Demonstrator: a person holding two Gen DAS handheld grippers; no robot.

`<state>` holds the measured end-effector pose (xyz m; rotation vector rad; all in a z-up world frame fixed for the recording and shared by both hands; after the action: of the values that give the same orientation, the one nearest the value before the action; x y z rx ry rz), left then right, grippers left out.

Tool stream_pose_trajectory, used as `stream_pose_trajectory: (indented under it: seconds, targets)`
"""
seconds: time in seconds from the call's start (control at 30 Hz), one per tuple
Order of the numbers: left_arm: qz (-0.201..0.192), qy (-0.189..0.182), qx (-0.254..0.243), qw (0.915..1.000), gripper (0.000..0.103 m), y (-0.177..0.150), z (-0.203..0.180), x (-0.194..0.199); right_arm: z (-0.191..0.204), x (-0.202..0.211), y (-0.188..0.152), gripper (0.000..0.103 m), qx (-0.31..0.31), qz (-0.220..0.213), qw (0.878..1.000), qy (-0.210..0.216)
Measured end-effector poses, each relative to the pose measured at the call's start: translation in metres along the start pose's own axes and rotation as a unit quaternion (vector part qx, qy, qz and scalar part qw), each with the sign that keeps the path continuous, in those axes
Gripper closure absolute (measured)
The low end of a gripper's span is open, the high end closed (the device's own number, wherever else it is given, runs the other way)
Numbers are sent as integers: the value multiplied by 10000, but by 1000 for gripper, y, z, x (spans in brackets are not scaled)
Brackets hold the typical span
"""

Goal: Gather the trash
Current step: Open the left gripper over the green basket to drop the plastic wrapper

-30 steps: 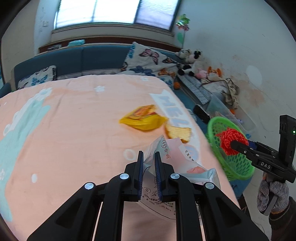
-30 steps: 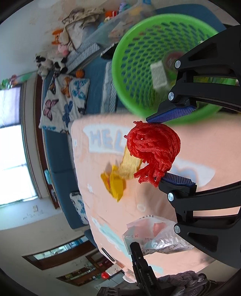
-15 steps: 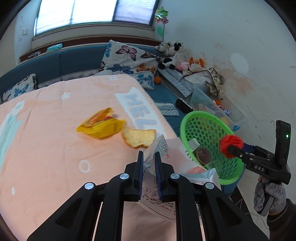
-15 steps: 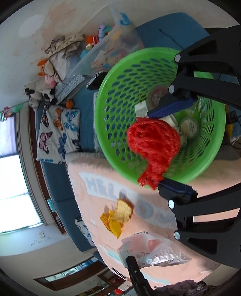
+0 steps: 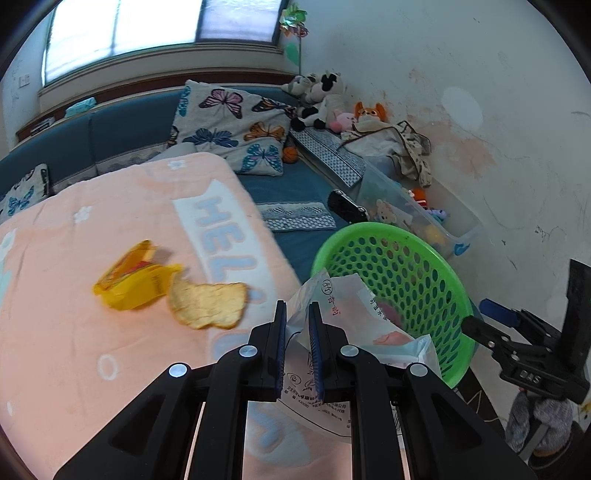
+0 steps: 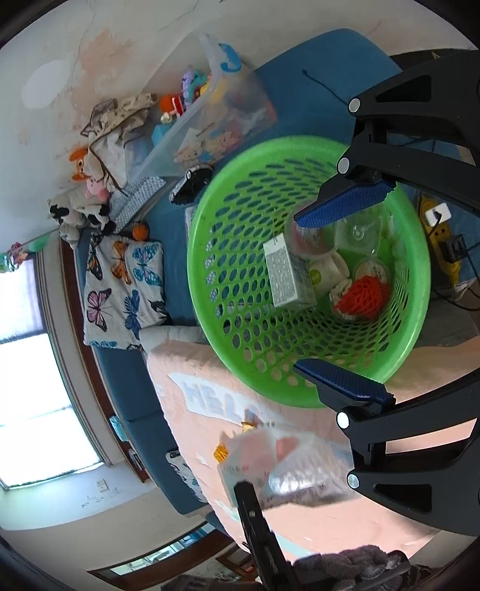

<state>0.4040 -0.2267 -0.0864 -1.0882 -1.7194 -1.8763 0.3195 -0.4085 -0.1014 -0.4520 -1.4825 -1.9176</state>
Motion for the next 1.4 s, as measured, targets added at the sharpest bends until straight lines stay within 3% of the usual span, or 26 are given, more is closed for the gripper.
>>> stream_pose_trajectory:
  seconds: [0.3,0.43,0.6,0.9,1.4]
  targets:
    - [174,-127,-147,9997,89,7,-42,-25,-23,23,-2,30,-171,-103,9997,-160]
    - [160,-191,-179,9995,69,6,-54,-28,-25,25,-3,30,-184,-117,9996,-160]
    - [101,-172,-254,9995,64,2,-51,-24,-20,26,-1,30,-150,-141,9997,-108]
    - [-36,90,-121,9999,64,-4,-2,-5,7,16,-1,29,24,-62,9999,120]
    - [28,859,468,9952,64,-34,128,15,96,-42,1,27,592,302,9953,702]
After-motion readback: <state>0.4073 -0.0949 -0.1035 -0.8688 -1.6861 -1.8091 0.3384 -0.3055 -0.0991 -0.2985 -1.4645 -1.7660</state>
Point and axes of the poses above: each gripper's, at about its wrist camera, not at the fingertips, and x roughly against the way its jaws point, z to its left, y to its top, the point moved 10 cm from there along -x, roughly the way its jaws point, and after that the axes turned 12 degrees about y, right-handed, at the moved point
